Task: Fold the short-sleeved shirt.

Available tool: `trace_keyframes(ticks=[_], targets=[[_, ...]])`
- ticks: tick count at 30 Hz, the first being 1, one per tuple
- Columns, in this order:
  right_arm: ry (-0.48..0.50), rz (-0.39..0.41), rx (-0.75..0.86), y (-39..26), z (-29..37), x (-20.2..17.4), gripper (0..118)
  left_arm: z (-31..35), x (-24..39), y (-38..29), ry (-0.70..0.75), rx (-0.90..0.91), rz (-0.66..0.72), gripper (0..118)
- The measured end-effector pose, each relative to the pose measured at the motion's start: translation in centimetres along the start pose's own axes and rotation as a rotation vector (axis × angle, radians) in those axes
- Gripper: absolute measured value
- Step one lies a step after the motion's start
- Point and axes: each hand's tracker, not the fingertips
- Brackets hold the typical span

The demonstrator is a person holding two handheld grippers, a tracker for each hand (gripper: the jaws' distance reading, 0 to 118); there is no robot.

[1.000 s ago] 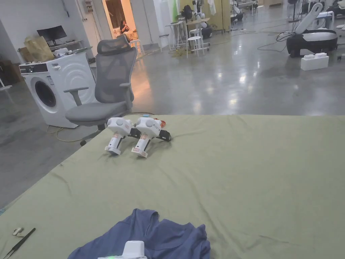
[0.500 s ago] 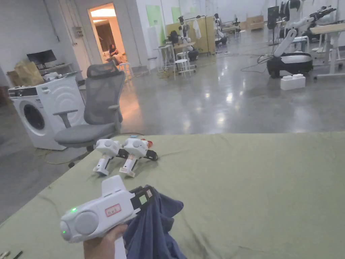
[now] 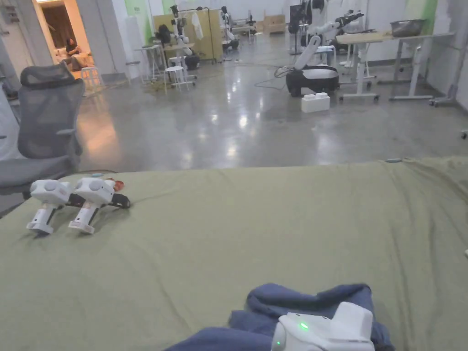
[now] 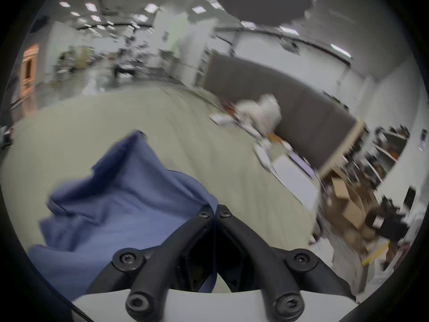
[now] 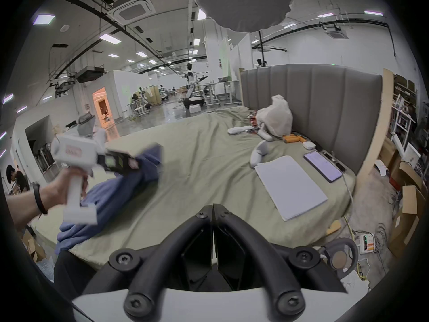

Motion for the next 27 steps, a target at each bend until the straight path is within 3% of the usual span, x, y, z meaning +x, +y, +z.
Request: trace_keyframes(ticks=[3,5,8,10,11,12,13,17,22,27], targets=[[-0.03,-0.006,-0.019,-1.2,0.5,0.8,0,-3.6,5.0,-4.4,-0.133,-0.084,-0.07,0],[-0.035,-0.019,-0.045,-1.8,0.5,1.1,0,-4.2,7.0,-6.7,-0.208,-0.148,-0.017,0],[-0.013,-0.044,-0.057,-2.2,0.2,0.9,0,-3.4,7.4,-9.2,-0.19,-0.114,0.039,0],[0.013,-0.046,-0.054,-2.1,0.0,0.2,0,-1.6,6.4,-9.7,-0.189,-0.082,0.112,23],[0.031,-0.036,-0.049,-1.9,-0.1,-0.3,0,-0.2,6.0,-9.6,-0.196,-0.067,0.124,44],[0.052,-0.021,-0.04,-1.6,-0.2,-0.9,0,1.5,5.7,-9.3,-0.167,-0.028,0.106,74],[0.072,-0.009,-0.027,-1.3,-0.2,-1.4,0,3.7,5.6,-8.8,-0.127,0.022,0.068,85],[0.174,0.035,0.027,0.9,-0.5,-3.8,0,15.1,5.5,-6.4,0.112,0.257,-0.075,86],[0.251,0.107,0.158,4.6,0.3,-6.6,0,30.2,7.7,-6.1,0.433,0.58,-0.135,88],[0.299,0.139,0.28,8.1,1.9,-8.4,0,39.5,10.9,-8.1,0.771,0.734,-0.16,88]])
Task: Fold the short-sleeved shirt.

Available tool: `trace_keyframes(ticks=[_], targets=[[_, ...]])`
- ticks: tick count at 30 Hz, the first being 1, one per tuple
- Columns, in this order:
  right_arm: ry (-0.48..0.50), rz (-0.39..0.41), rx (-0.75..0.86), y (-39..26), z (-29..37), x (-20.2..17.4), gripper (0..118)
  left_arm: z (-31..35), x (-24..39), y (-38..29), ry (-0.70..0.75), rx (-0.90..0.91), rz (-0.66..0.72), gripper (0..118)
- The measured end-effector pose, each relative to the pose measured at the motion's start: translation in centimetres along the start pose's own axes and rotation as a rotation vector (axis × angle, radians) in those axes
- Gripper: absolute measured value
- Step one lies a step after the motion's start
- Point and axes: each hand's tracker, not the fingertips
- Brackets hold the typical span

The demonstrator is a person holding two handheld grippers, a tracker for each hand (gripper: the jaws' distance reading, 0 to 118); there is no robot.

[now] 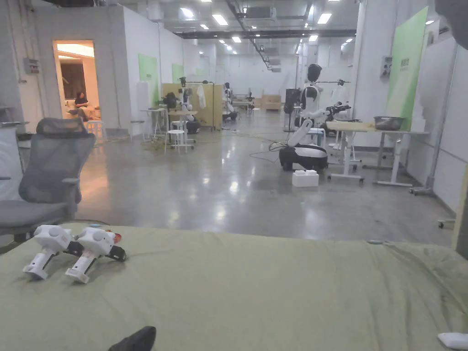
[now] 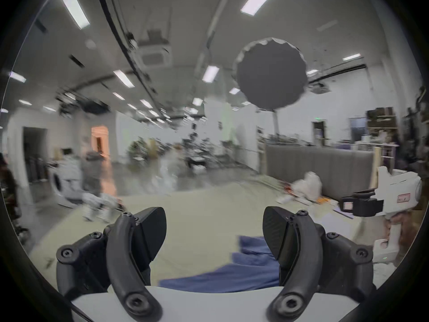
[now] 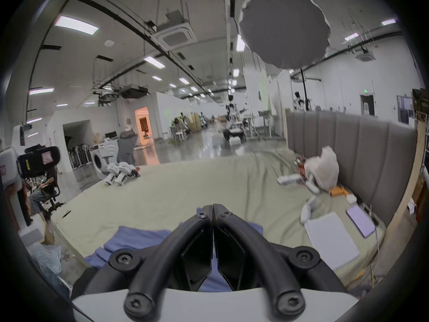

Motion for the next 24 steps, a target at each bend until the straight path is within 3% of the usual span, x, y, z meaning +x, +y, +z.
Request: trace_keyframes(ticks=[4,6,8,10,15,19,24], targets=[[-0.037,0.134,0.033,1.6,0.8,-1.3,0,3.5,-2.7,1.1,0.112,0.05,0.051,83],[-0.029,0.134,0.035,1.9,1.3,-1.7,0,4.4,-3.7,1.2,0.17,0.049,0.074,80],[-0.011,0.133,0.048,2.1,1.7,-1.8,0,5.3,-4.1,1.1,0.207,0.056,0.067,64],[-0.014,0.14,0.059,2.0,1.9,-2.1,0,5.7,-4.3,0.9,0.217,0.045,0.054,37],[-0.016,0.129,0.076,2.3,2.6,-2.3,0,6.5,-3.2,0.2,0.237,0.031,0.016,0],[-0.022,0.101,0.08,2.3,2.7,-2.1,0,6.5,-2.6,0.0,0.24,0.023,-0.021,0],[-0.023,0.077,0.084,2.3,2.8,-1.7,0,6.6,-3.5,0.0,0.23,0.041,0.041,0]])
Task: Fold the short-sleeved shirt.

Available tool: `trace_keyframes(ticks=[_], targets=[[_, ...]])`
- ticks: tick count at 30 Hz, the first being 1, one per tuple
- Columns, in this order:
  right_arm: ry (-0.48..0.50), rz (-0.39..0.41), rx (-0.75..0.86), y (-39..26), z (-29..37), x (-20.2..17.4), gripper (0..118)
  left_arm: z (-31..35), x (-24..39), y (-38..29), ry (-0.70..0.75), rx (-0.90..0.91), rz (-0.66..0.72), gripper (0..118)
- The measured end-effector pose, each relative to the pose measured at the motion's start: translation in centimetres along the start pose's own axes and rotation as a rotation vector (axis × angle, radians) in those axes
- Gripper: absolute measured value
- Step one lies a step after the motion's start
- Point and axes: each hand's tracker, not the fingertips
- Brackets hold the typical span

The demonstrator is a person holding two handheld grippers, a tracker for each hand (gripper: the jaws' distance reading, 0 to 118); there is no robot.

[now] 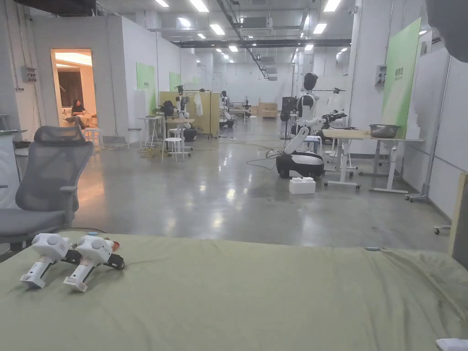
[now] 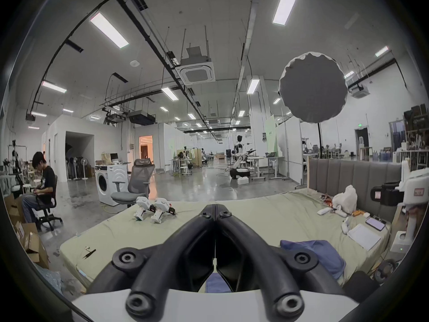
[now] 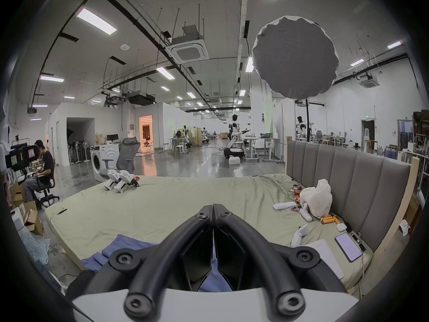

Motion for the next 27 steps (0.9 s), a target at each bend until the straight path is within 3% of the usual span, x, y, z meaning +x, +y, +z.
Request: trace_keyframes(ticks=[7,9,12,14,16,18,20,24,27], targets=[[0.008,-0.012,-0.014,-0.5,-0.4,0.1,0,-1.1,-0.2,-0.5,-0.02,-0.068,0.015,0],[0.012,-0.017,-0.027,-1.0,-0.8,0.2,0,-3.4,-0.4,-1.6,-0.075,-0.227,0.017,0],[0.018,-0.046,-0.084,-2.2,-1.7,0.6,0,-7.3,-0.8,-5.9,-0.125,-0.324,0.095,0],[0.025,-0.081,-0.144,-2.8,-2.0,0.8,0,-10.6,-1.4,-9.3,-0.193,-0.418,0.139,18],[0.037,-0.089,-0.164,-3.6,-2.3,1.4,0,-14.2,-1.5,-12.7,-0.239,-0.481,0.169,50],[0.018,-0.063,-0.197,-4.2,-2.5,1.5,0,-18.7,-1.8,-16.2,-0.187,-0.621,0.206,76],[-0.002,-0.064,-0.232,-4.8,-2.6,1.8,0,-23.0,-2.1,-20.2,-0.161,-0.739,0.202,80],[-0.008,-0.163,-0.296,-5.9,-2.9,3.3,0,-28.9,-1.9,-27.0,-0.048,-0.905,0.097,80],[-0.056,-0.14,-0.325,-6.6,-2.9,3.9,0,-30.9,-2.0,-29.4,-0.064,-0.937,0.128,79]])
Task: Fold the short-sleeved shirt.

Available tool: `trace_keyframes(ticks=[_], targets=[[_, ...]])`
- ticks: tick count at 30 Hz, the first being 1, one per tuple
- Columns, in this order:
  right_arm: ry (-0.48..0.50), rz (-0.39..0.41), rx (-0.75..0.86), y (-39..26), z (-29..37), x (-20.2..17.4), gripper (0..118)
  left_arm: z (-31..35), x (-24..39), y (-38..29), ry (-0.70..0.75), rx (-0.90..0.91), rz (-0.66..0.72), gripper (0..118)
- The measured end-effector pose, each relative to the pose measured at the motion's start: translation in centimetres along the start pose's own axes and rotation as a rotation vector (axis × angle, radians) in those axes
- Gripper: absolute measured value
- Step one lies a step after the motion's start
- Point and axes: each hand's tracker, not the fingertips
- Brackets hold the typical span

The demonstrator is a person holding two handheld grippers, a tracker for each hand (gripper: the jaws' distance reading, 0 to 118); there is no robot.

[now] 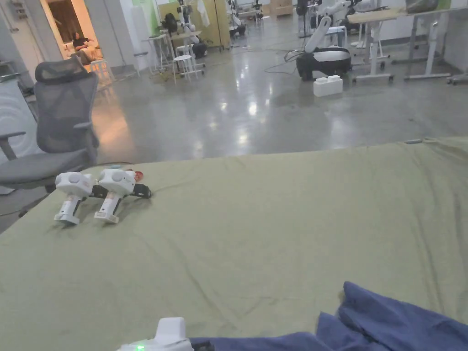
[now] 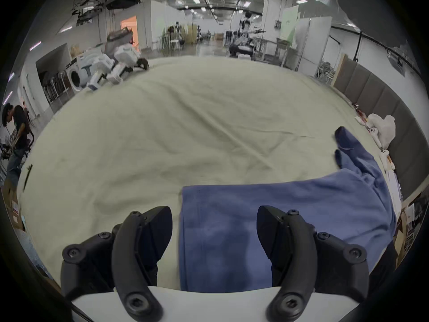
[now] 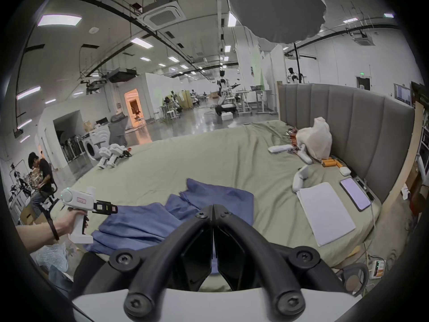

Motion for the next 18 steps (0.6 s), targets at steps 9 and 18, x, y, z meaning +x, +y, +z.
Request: trace_keyframes(ticks=[9,18], targets=[[-0.007,-0.094,-0.089,-2.0,-1.7,1.6,0,-0.7,2.4,0.0,0.086,-0.039,-0.092,12],[0.037,0.029,-0.201,1.2,-13.9,3.8,53,-2.4,4.2,-0.1,0.122,-0.117,-0.197,2]])
